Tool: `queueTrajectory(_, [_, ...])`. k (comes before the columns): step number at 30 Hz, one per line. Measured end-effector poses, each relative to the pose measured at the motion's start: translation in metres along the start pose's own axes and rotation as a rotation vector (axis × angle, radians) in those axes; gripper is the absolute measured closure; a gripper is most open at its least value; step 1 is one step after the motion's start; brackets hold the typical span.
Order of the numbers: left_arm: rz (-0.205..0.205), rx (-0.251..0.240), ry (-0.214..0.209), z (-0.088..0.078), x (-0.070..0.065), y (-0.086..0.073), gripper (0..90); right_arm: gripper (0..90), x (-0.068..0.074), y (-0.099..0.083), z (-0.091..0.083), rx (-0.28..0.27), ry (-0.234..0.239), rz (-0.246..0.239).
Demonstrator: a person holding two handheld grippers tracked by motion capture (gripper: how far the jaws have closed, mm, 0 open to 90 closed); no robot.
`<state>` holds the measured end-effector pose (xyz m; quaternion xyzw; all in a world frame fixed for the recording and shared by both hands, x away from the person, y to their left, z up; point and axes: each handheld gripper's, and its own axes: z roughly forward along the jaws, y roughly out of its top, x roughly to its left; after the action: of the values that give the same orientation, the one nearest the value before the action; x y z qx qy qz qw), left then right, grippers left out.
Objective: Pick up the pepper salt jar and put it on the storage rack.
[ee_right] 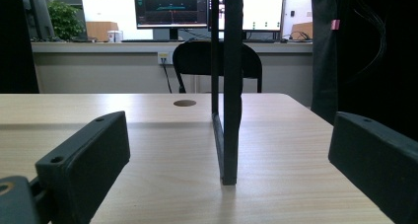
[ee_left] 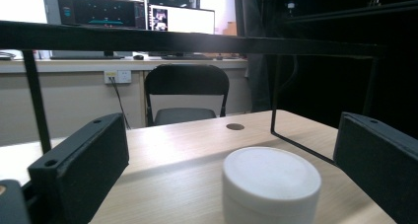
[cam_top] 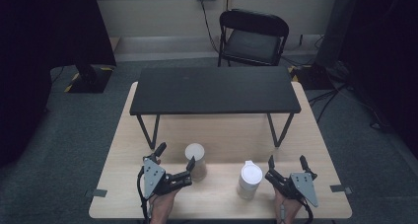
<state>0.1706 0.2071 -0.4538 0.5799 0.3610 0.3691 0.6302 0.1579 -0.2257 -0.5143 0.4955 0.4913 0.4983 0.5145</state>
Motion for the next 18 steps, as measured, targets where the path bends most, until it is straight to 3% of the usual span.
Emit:
queueTrajectory(8, [0.024,0.035,-0.047,0.012,-0.006,-0.006,0.1,1.4,0.000,0.000,0.000,0.000,0.000,0.000])
queueTrajectory(18, [-0.007,0.112,-0.064,0.025,-0.009,-0.016,3.3,1.4,0.000,0.000,0.000,0.000,-0.001,0.000])
